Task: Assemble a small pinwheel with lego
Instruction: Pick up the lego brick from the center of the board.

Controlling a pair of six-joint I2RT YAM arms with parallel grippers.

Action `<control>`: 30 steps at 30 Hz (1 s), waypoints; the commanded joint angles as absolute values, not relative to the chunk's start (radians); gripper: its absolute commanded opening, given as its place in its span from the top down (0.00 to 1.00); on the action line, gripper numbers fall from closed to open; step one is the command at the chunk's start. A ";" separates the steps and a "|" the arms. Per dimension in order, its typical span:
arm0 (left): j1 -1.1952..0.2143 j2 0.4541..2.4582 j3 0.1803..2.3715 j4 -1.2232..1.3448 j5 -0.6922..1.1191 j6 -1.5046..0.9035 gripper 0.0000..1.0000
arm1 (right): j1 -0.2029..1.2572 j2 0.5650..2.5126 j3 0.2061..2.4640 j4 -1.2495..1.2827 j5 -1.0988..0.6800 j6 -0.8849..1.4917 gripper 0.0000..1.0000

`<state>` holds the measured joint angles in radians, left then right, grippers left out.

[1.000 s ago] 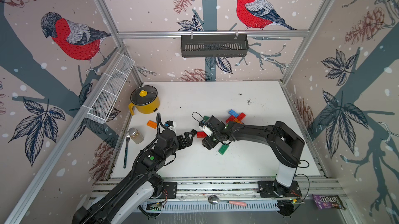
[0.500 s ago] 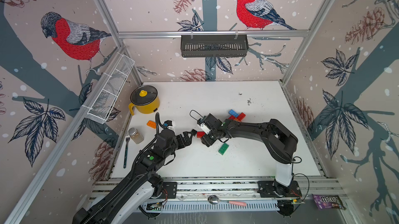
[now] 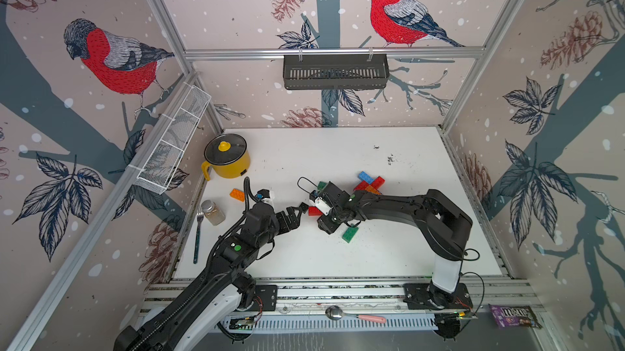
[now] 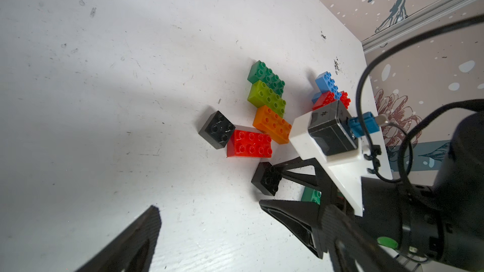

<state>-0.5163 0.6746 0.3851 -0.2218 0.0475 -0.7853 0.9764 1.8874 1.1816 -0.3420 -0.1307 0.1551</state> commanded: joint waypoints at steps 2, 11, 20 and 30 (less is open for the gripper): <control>-0.513 0.662 0.382 -0.215 0.019 -0.797 0.03 | 0.980 1.894 1.193 -0.336 -0.107 0.162 0.47; -0.512 0.673 0.376 -0.210 0.017 -0.799 0.03 | 0.983 1.913 1.220 -0.352 -0.069 0.186 0.55; -0.512 0.679 0.376 -0.203 0.024 -0.798 0.03 | 0.994 1.919 1.217 -0.359 -0.068 0.183 0.56; -0.512 0.648 0.383 -0.208 0.028 -0.804 0.03 | 0.996 1.889 1.215 -0.351 -0.058 0.189 0.64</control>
